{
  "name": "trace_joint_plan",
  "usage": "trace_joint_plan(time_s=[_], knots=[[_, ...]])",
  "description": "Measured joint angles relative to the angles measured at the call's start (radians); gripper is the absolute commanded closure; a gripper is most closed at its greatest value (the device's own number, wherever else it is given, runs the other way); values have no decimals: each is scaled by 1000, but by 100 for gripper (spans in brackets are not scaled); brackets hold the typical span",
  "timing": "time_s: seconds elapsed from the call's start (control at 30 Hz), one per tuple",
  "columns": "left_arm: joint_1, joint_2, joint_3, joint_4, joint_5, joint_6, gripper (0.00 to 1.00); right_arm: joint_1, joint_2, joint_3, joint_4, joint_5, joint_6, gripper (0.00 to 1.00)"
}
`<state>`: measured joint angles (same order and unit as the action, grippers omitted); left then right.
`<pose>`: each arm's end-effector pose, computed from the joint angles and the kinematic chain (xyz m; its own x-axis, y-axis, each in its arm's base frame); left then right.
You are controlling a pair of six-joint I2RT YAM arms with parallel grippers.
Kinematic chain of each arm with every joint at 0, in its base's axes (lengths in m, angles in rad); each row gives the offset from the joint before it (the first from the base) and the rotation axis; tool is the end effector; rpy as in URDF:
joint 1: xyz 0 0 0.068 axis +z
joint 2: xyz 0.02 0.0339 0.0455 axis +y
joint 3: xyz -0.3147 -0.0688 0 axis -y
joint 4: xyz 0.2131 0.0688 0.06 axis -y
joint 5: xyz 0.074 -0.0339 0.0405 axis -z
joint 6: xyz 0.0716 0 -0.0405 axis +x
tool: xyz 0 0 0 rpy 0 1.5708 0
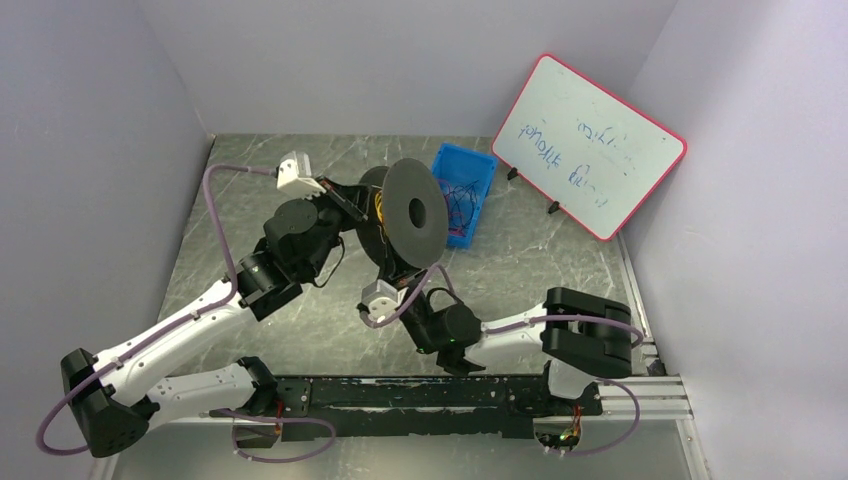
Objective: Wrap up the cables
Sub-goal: Wrap the cable around the cable reel.
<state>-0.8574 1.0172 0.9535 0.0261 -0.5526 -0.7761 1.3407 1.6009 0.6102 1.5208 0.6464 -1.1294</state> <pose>0.1631 -0.1311 0.4224 -0.2280 -0.6477 -0.7270 0.1971 0.7005 -0.6859 0.1126 0.2916 0.3490 0.6448 -0.4118 -0.6439 -0.1771 0.7390 -0.6500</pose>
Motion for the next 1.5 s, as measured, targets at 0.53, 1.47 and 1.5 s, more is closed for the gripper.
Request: trace_joint_plan(time_s=[0.53,1.47,1.5], knots=[[12,5,-26,-13,23,-18,93,20,52,82,7,126,7,82],[256,112,-48,-69,296,-77,93,106,50,33,8,137,100,39],[267,114,-48,-69,303,-77,93,116,49,33,8,138,102,37]])
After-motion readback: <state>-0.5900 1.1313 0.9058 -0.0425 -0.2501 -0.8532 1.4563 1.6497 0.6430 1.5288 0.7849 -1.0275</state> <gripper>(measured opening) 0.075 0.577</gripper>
